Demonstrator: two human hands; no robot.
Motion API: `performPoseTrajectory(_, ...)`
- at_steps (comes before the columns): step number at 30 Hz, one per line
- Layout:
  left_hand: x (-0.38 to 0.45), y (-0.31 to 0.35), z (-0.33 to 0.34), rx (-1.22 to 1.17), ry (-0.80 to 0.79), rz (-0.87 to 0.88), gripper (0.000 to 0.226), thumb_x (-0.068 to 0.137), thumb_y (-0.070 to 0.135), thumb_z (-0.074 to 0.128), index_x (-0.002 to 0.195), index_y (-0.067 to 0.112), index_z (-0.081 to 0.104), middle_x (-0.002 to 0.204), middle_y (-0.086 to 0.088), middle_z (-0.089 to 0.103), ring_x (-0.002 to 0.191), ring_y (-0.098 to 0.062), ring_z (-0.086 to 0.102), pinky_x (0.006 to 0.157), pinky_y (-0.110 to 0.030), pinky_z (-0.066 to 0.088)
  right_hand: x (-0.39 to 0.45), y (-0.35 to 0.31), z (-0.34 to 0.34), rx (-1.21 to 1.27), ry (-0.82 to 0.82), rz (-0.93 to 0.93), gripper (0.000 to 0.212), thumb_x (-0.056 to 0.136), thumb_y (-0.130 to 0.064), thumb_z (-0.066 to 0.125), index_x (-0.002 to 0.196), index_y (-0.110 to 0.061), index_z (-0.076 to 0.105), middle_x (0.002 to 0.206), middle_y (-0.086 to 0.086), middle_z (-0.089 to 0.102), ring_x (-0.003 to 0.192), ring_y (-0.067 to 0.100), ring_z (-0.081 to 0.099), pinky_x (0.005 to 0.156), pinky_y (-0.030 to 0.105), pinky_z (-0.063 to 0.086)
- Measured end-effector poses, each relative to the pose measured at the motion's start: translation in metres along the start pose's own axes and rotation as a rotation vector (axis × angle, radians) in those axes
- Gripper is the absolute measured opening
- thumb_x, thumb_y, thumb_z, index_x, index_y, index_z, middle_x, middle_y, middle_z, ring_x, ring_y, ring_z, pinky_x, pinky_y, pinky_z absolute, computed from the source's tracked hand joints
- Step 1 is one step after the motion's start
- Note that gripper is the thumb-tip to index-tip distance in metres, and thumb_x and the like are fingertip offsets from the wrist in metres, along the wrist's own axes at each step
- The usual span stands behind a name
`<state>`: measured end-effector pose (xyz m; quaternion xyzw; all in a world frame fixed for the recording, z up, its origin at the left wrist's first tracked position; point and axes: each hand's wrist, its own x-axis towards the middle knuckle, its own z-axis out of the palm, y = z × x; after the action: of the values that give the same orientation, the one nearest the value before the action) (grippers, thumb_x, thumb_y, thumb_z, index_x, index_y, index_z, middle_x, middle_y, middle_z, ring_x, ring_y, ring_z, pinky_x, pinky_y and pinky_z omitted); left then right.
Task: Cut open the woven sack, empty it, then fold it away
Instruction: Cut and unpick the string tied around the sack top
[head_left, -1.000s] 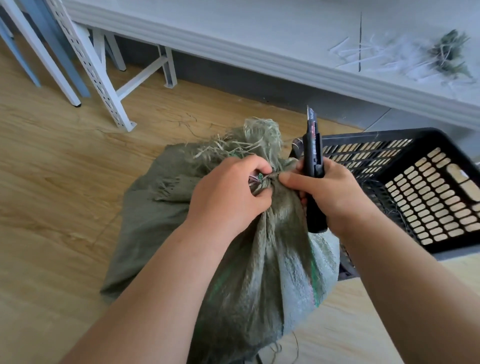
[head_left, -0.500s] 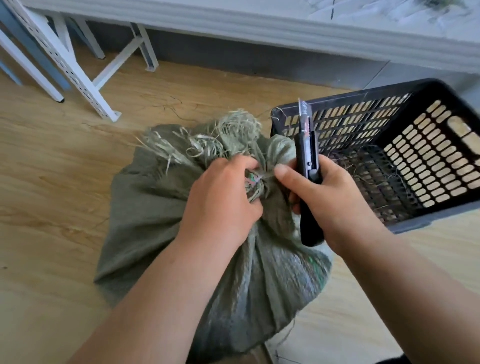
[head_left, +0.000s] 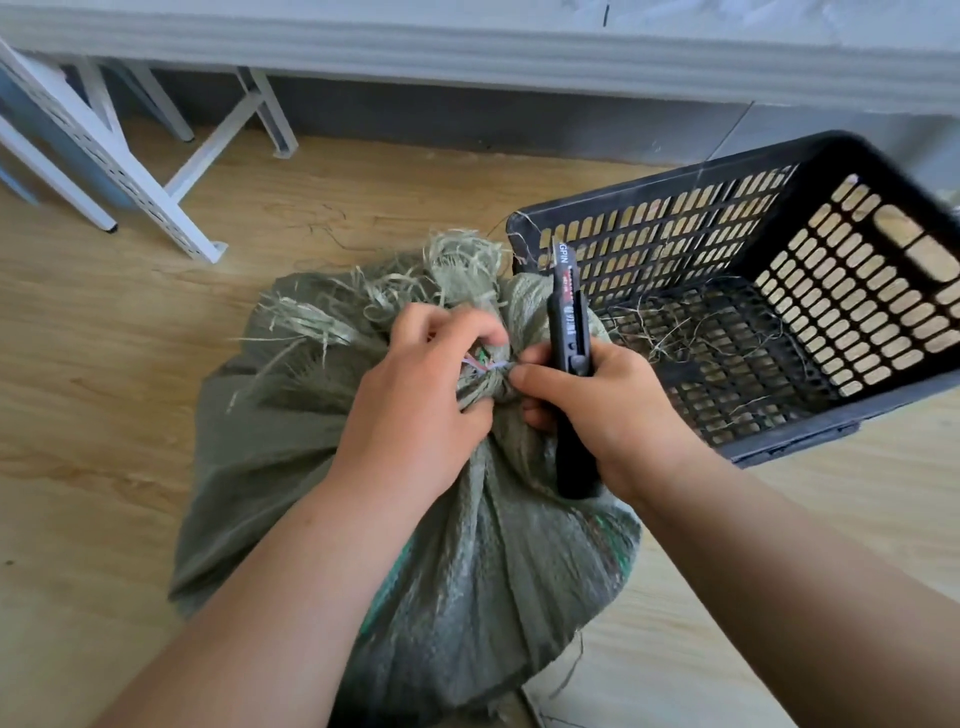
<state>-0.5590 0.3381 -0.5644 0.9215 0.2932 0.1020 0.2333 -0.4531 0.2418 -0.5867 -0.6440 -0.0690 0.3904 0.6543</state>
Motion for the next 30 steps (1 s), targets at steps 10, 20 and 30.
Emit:
performPoseTrajectory(10,-0.001,0.003,-0.007,0.056,-0.003,0.066,0.022,0.082,0.031,0.071,0.099,0.04,0.058,0.109,0.017,0.044,0.083,-0.013,0.061,0.069,-0.031,0.049,0.001,-0.002,-0.002,0.055,0.051,0.017,0.019,0.078,0.005,0.073,0.074,-0.011,0.062,0.058,0.003,0.058,0.045,0.014,0.052,0.046,0.02,0.048)
performPoseTrajectory(20,0.002,0.006,-0.003,0.159,0.058,-0.054,0.008,0.095,0.039,0.049,0.093,0.034,0.055,0.105,0.013,0.051,0.076,-0.016,0.056,0.053,-0.028,0.034,-0.002,0.0,0.004,-0.003,0.06,-0.025,0.018,0.078,0.005,0.072,0.074,-0.01,0.062,0.055,0.002,0.058,0.046,0.016,0.052,0.049,0.024,0.049)
performPoseTrajectory(30,0.001,0.012,0.008,0.27,-0.061,-0.134,0.022,0.091,0.035,0.056,0.112,0.033,0.056,0.113,0.005,0.043,0.091,-0.021,0.06,0.064,-0.032,0.034,-0.003,0.006,0.003,-0.261,0.088,-0.137,0.021,0.075,0.001,0.074,0.068,-0.016,0.064,0.059,0.002,0.062,0.047,0.015,0.057,0.058,0.031,0.054)
